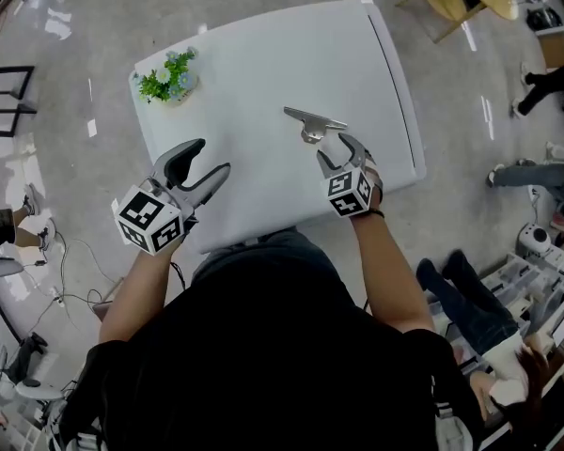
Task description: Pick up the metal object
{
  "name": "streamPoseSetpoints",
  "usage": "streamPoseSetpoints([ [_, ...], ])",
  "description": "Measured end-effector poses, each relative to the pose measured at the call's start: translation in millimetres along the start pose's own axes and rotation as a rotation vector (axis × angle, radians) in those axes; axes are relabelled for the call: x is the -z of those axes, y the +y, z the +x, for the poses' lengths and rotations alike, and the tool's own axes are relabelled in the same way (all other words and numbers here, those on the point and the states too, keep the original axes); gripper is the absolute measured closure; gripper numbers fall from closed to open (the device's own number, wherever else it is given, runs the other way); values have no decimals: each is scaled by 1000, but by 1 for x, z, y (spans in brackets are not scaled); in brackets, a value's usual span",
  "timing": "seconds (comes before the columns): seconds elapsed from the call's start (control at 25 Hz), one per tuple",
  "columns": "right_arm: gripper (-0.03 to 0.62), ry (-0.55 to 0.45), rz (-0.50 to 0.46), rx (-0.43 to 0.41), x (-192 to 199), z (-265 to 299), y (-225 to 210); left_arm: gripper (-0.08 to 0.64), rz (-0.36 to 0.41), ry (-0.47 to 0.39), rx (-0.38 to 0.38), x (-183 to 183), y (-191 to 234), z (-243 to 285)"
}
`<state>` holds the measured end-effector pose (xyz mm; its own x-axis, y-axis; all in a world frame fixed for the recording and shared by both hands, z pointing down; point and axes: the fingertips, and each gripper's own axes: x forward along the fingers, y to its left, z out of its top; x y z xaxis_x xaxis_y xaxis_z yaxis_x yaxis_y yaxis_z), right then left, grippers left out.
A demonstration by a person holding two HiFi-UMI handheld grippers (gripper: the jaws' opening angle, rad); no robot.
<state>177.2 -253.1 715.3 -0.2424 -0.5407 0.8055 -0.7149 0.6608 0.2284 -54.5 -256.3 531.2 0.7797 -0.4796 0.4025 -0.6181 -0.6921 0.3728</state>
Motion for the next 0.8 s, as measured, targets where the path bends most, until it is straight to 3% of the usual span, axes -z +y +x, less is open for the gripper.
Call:
streamPoseSetpoints([
  [0.8, 356, 33, -167, -28, 6, 48, 4, 175, -44, 17, -31, 9, 6, 17],
])
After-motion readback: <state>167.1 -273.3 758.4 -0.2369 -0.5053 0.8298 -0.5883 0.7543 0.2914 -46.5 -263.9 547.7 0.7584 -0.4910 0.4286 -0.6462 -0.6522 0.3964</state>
